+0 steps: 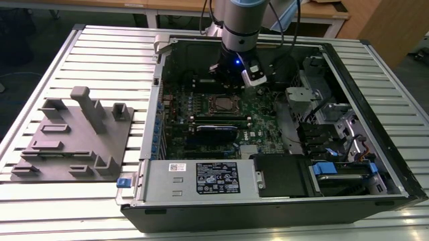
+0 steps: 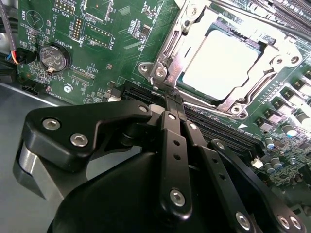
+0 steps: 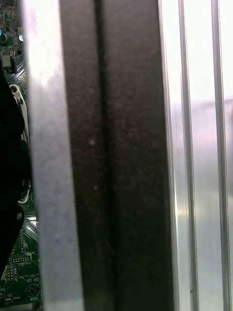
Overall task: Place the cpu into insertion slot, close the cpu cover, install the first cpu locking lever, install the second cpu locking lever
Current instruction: 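Install the first cpu locking lever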
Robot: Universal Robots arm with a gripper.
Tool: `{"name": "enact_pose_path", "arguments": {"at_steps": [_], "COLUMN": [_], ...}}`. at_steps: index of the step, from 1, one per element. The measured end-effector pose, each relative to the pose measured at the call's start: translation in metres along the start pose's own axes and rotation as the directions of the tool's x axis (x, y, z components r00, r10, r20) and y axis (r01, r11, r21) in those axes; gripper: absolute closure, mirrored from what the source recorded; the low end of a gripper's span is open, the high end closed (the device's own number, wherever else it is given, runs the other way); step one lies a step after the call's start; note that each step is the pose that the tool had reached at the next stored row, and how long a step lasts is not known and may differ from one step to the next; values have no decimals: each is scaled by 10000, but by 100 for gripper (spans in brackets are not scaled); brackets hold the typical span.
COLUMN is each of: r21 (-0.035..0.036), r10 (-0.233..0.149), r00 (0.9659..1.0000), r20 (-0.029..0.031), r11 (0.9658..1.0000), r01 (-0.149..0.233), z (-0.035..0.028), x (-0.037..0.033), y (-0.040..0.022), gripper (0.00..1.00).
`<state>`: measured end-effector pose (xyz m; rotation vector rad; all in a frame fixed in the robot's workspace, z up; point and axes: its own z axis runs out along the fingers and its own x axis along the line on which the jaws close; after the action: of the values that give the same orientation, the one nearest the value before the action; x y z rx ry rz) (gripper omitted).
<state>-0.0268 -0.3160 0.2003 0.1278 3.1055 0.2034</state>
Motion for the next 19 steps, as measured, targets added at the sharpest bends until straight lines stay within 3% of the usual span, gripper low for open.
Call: {"name": "enact_pose_path", "arguments": {"at_steps": [19], "r21": [27], "r10": [0], "r00": [10000], "r20": [2], "r11": [10000], "r01": [0], "z": [-2], "x": [-1], "y": [1], "gripper": [89]}}
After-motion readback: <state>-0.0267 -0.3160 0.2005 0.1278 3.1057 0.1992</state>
